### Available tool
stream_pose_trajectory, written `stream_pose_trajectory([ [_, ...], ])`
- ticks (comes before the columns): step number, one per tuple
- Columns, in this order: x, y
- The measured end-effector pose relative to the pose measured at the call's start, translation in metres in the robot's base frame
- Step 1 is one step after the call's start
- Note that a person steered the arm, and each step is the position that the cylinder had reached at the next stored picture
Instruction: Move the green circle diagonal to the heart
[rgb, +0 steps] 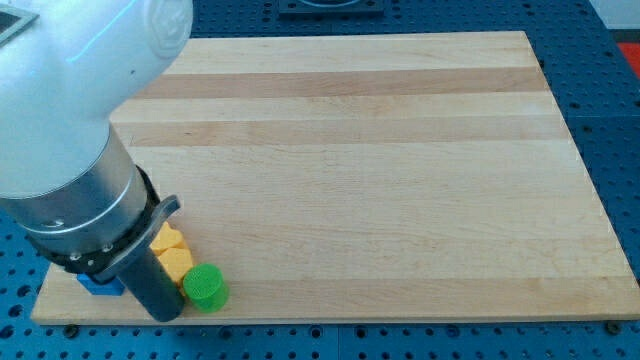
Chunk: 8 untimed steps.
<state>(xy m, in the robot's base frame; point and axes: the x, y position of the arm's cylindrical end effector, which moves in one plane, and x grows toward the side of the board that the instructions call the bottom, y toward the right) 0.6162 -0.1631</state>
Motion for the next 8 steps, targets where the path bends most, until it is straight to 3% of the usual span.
stream_pose_trajectory([
  [4,0.001,0.015],
  [8,-0.003,0.071],
])
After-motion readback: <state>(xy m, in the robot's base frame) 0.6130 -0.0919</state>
